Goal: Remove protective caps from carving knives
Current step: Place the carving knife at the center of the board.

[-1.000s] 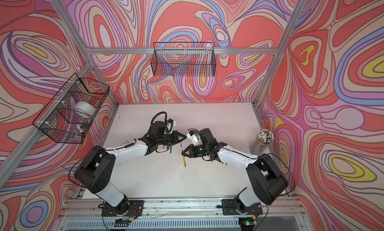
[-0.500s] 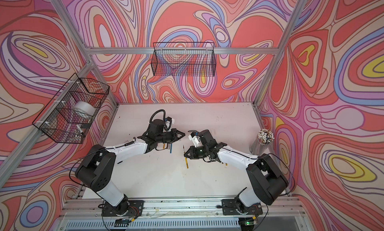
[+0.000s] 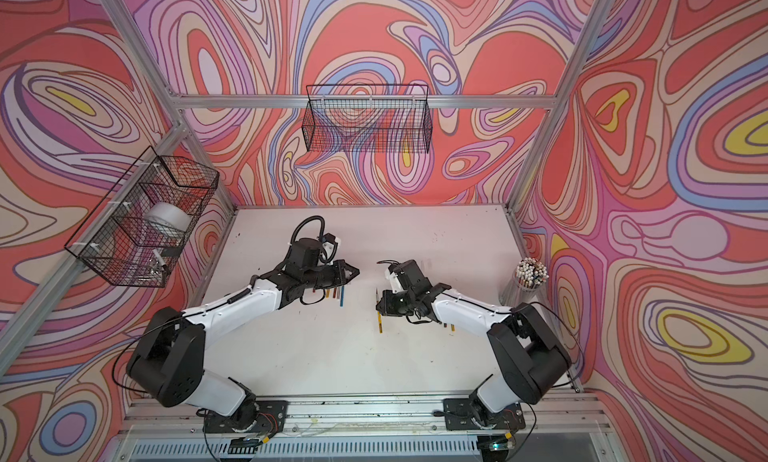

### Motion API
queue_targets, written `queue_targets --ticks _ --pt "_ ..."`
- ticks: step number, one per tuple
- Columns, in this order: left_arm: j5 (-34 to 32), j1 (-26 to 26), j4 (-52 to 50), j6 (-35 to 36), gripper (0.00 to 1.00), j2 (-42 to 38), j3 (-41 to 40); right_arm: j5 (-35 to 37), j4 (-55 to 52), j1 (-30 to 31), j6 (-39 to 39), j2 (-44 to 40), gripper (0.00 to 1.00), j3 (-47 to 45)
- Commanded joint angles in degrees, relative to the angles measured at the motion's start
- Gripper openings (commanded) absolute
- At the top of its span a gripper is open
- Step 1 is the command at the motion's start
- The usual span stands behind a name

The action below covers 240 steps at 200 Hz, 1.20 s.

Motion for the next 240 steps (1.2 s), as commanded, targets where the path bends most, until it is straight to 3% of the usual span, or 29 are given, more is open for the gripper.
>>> queue_targets --ticks 1,62,116,185,240 --pt "-4.7 1.0 -7.9 3.9 0.0 -4.4 0.0 1.2 4.4 0.3 3.6 3.5 0.02 3.1" --pt "-6.5 7.9 -12.4 3.4 0.0 -15.6 -8.4 1.5 4.9 0.8 6.7 15.5 0.02 12.4" --pt "-5.6 10.4 -14.8 2.7 0.0 -22.1 -12.8 2.4 5.1 2.3 10.1 25.6 0.02 21.1" --pt "-4.0 10.8 -14.7 2.5 0.0 -23.7 -13.5 3.8 4.0 2.4 10.9 33.3 0.04 29.1" --pt "-2.8 10.8 -12.7 1.6 0.0 -22.5 -13.8 4.5 1.6 2.4 10.1 36.0 0.16 33.1"
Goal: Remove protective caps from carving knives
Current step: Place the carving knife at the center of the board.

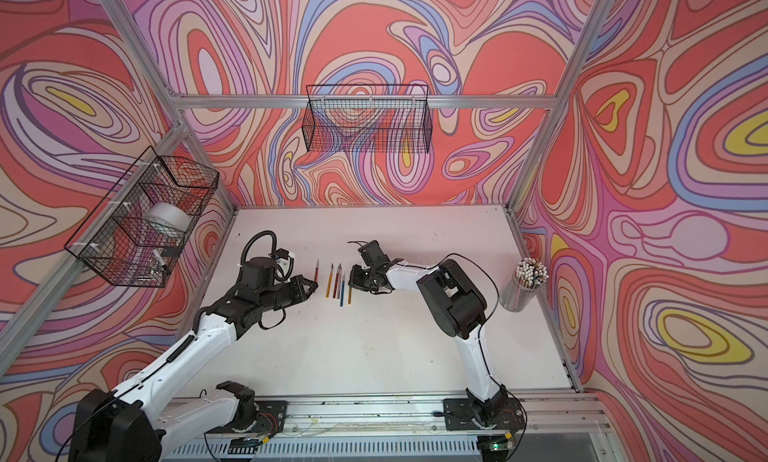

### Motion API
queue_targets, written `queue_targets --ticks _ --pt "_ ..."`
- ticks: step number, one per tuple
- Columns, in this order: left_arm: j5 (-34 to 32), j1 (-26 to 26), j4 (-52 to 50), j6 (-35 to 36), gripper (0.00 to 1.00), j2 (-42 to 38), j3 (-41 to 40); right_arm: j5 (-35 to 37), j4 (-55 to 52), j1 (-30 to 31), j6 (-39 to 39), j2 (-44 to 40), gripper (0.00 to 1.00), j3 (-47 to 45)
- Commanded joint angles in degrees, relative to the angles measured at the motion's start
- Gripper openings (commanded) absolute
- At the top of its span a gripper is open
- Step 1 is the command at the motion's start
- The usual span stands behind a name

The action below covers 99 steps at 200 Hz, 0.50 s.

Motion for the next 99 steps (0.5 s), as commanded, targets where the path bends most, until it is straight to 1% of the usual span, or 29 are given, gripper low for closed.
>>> queue_targets --ticks 1,34,99 --pt "1.0 0.3 0.9 -0.6 0.0 0.5 -0.6 1.7 -2.3 0.3 -0.7 1.6 0.16 1.6" --pt "1.8 0.2 2.2 -1.2 0.0 1.3 -0.3 1.7 -3.3 0.3 -1.4 1.2 0.21 2.2" --pt "3.3 0.3 3.9 -2.1 0.0 2.6 -0.1 1.0 -3.1 0.3 -2.4 -0.3 0.21 1.8"
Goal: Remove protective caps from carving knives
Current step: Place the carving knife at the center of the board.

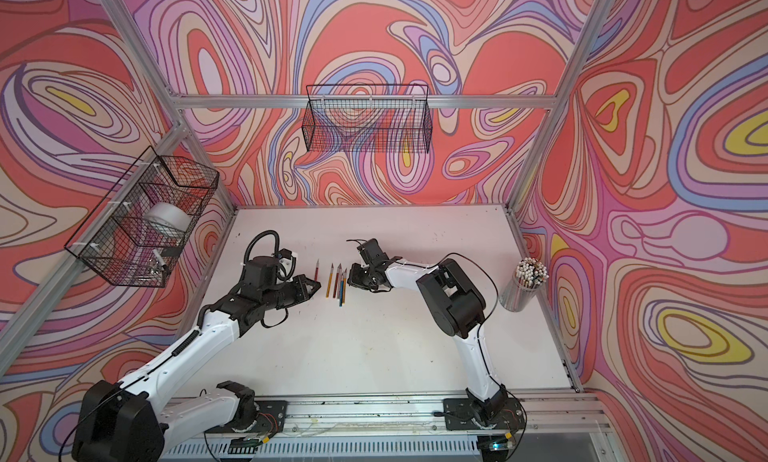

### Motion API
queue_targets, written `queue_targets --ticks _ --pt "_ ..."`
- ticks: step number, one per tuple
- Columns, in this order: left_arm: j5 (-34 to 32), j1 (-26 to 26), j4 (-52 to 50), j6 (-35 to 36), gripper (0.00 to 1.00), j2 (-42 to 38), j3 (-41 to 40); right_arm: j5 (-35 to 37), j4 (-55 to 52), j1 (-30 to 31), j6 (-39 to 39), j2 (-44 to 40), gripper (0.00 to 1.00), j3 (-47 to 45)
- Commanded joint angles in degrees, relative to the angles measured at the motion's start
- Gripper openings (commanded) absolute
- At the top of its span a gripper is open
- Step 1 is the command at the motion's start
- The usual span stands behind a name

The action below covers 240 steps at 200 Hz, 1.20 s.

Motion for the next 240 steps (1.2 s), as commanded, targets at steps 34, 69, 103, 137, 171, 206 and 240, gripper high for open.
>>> queue_targets --ticks 34,69,103,137,171,206,240 --pt "3.5 0.3 6.4 -3.4 0.0 2.2 -1.0 -0.7 -1.3 0.3 -4.1 -3.4 0.21 -2.4" --pt "4.7 0.2 11.3 -6.2 0.0 4.1 -1.6 -0.6 1.4 0.3 -6.4 -11.4 0.21 -12.3" --pt "7.6 0.1 18.3 -9.3 0.01 8.1 -1.8 -0.3 1.5 0.3 -8.3 -21.4 0.21 -22.7" --pt "8.3 -1.5 25.6 -13.4 0.03 11.9 -2.2 -2.3 2.4 0.2 -9.3 -32.3 0.21 -31.3" --pt "6.3 -7.3 29.2 -15.0 0.04 16.3 -0.8 -10.0 5.1 -2.6 -7.9 -39.9 0.21 -37.0" --pt "6.2 -11.4 36.0 -19.1 0.05 21.3 0.6 -17.7 7.3 -6.6 -6.8 -45.5 0.27 -40.9" --pt "5.6 -14.1 39.2 -23.2 0.05 25.3 2.6 -22.7 10.6 -10.6 -4.5 -49.4 0.3 -43.8"
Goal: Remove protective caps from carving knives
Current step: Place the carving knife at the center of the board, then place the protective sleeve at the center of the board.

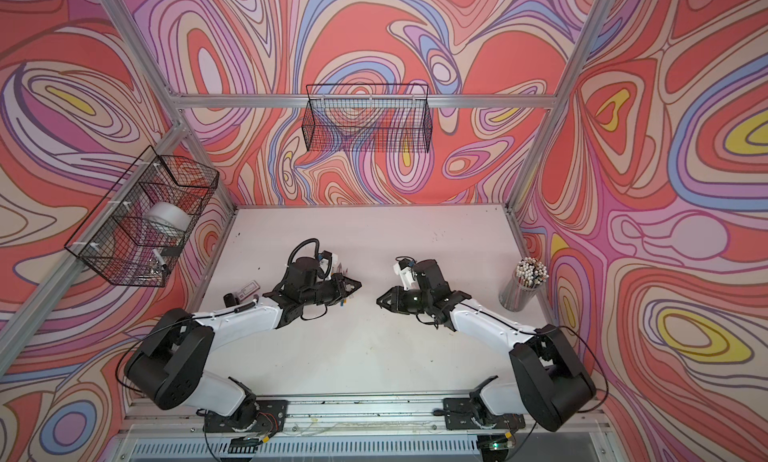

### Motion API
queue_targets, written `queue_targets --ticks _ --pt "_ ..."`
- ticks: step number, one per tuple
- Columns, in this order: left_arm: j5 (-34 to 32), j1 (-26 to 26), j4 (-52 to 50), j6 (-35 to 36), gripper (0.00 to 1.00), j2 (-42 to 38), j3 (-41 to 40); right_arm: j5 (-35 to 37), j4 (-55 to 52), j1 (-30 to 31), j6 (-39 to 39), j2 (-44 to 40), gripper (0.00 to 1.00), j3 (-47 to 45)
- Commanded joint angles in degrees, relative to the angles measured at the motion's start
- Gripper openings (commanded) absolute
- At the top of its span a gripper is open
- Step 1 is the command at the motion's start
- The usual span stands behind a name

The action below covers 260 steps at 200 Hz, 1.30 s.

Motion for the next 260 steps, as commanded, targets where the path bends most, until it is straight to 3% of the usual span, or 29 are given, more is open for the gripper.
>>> queue_targets --ticks 1,56,131,260 --pt "-1.1 -1.6 5.8 -4.4 0.05 2.0 2.6 -5.8 3.8 -2.1 1.9 -2.7 0.3 -1.8" --pt "-4.4 -5.8 2.7 -6.8 0.05 5.3 6.6 -7.8 4.5 -2.3 2.2 -1.6 0.36 0.4" --pt "-1.7 -6.4 2.3 -9.4 0.05 8.1 8.4 -9.0 7.0 -2.3 2.1 2.2 0.38 1.8" --pt "-0.6 -6.9 -0.8 -9.2 0.05 9.2 10.5 -8.6 9.2 -1.4 2.5 6.1 0.3 3.2"
